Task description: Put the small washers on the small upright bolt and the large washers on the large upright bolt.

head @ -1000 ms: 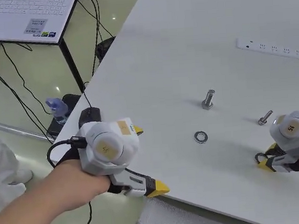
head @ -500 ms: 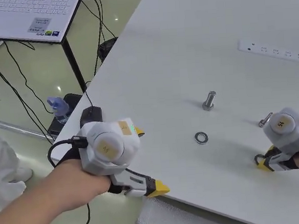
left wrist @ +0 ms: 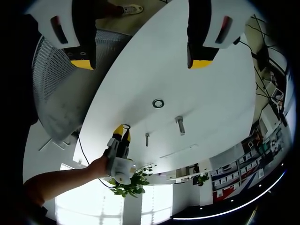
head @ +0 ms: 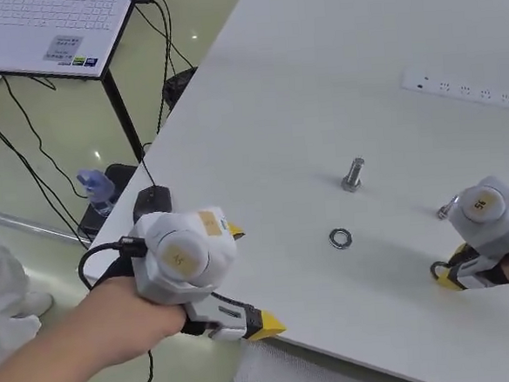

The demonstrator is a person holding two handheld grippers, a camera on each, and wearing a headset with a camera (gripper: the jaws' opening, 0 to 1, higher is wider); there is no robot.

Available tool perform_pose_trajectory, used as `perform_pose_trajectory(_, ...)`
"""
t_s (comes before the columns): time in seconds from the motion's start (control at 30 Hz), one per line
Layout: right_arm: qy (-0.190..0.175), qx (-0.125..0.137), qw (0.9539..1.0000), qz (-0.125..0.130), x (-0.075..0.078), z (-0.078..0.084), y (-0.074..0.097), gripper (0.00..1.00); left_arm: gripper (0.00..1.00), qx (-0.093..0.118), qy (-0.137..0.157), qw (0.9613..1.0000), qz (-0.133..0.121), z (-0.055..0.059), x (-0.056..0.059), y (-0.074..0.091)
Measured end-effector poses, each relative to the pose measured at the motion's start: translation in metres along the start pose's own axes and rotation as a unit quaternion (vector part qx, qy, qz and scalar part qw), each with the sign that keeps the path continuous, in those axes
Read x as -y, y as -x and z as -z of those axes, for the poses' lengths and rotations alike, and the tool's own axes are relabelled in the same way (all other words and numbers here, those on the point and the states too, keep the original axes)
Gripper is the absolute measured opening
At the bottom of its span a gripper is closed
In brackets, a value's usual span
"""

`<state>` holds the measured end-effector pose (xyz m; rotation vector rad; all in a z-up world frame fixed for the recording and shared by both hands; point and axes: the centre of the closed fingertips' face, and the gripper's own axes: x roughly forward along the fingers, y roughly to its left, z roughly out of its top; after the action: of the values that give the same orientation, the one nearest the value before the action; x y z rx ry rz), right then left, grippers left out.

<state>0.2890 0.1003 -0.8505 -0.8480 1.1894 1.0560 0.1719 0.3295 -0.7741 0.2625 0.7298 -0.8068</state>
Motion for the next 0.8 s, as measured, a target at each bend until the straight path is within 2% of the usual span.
perform_pose_trajectory(0.3, 0.02, 0.001, 0.9998, 0.001, 0.01, -0.024, 0.019, 0.21, 0.81, 0.003, 0.001, 1.0, -0.001, 0.0, -0.004, 0.0)
perform_pose_trajectory(0.5, 0.02, 0.01, 0.9997, 0.003, 0.019, -0.043, 0.033, 0.21, 0.82, 0.004, -0.001, 1.0, -0.001, -0.002, -0.007, -0.001)
perform_pose_trajectory(0.63, 0.019, 0.022, 0.9996, 0.002, 0.027, -0.061, 0.046, 0.21, 0.81, 0.002, -0.002, 1.0, -0.001, -0.004, -0.01, -0.001)
perform_pose_trajectory(0.8, 0.024, 0.029, 0.9993, 0.006, 0.035, -0.078, 0.054, 0.21, 0.8, 0.001, -0.003, 1.0, 0.0, -0.005, -0.013, -0.002)
